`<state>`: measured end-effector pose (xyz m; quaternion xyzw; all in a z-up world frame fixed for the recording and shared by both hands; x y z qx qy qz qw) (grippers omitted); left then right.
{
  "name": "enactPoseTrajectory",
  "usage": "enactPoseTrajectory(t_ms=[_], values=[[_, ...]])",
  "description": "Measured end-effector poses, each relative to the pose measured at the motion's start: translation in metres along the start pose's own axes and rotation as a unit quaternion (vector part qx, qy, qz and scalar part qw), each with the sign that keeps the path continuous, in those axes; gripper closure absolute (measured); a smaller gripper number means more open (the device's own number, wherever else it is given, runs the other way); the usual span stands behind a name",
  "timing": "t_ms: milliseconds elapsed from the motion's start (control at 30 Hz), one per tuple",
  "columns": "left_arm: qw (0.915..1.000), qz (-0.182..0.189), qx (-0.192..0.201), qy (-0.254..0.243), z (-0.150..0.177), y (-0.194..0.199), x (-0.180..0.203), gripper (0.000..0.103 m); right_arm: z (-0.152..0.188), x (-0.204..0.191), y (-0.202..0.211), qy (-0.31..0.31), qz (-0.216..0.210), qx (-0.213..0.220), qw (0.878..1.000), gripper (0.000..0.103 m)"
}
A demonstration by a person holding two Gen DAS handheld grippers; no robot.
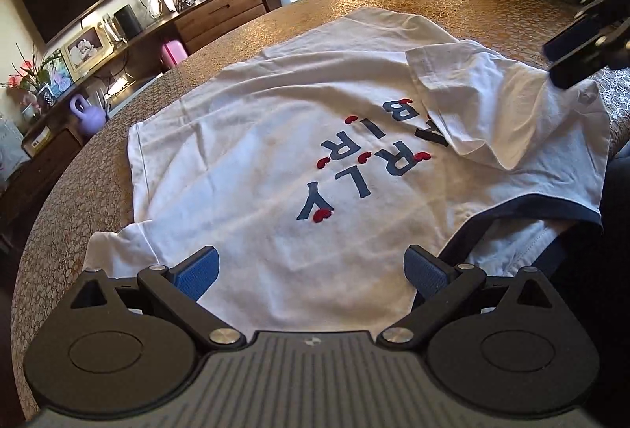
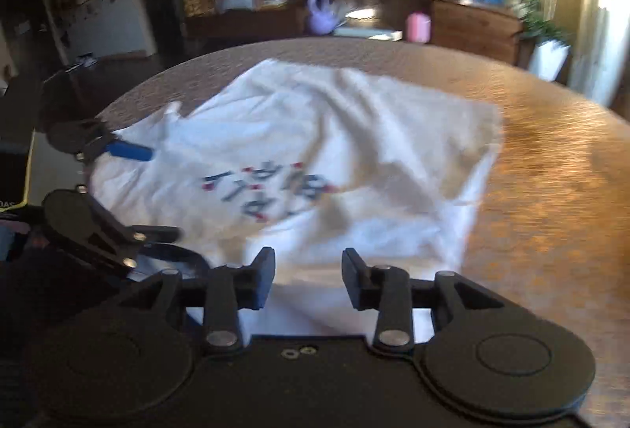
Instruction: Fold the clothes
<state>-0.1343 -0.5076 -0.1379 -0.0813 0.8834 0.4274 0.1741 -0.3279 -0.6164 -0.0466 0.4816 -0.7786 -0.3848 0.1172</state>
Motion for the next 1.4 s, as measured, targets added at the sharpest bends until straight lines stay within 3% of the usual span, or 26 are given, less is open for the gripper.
enactPoseTrajectory(t_ms=[100, 500, 633, 800, 867, 967, 1133, 1233, 1400], values=[[1.0000, 0.006, 0.002, 0.007, -0.007, -0.002, 0.003, 0.002, 0.016, 0.023, 0.008, 0.018, 0.034, -0.020, 0.999, 0.000], [0.9999, 0.007, -0.005, -0.007, -0.019, -0.008, 0.014, 0.002, 0.037, 0.027, 0.007, 0.006, 0.011, -0.012, 1.000, 0.000], [0.9996, 0.012, 0.022, -0.010, -0.045, -0.001, 0.013, 0.002, 0.042, 0.034, 0.010, -0.009, 0.000, -0.010, 1.000, 0.000], [0.9966, 0.019, 0.072, -0.036, -0.122, 0.001, 0.010, 0.002, 0.047, 0.039, 0.013, -0.017, 0.007, -0.002, 1.000, 0.000], [0.9898, 0.079, 0.105, -0.054, -0.150, -0.003, 0.020, 0.002, 0.049, 0.039, 0.012, -0.018, 0.008, -0.001, 1.000, 0.000], [0.9683, 0.185, 0.131, -0.105, -0.178, -0.017, 0.043, 0.002, 0.051, 0.039, 0.011, -0.023, -0.001, 0.002, 1.000, 0.000], [0.9395, 0.278, 0.075, -0.186, -0.197, -0.060, 0.078, 0.008, 0.056, 0.039, 0.010, -0.032, -0.011, 0.007, 0.999, 0.000], [0.9265, 0.313, 0.052, -0.203, -0.205, -0.081, 0.092, 0.013, 0.060, 0.042, 0.009, -0.039, -0.009, 0.010, 0.999, 0.000], [0.9027, 0.386, -0.001, -0.190, -0.208, -0.101, 0.106, 0.038, 0.063, 0.044, 0.009, -0.047, 0.011, 0.035, 0.998, 0.000]])
Point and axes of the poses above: each gripper's, at about its wrist camera, not at the fingertips, and y roughly against the way its jaws point, x to its right, z to its underside, the point moved 8 cm from there along -y, roughly the way its jaws point, and after that the axes turned 9 degrees about -y, right-handed, at the moved point
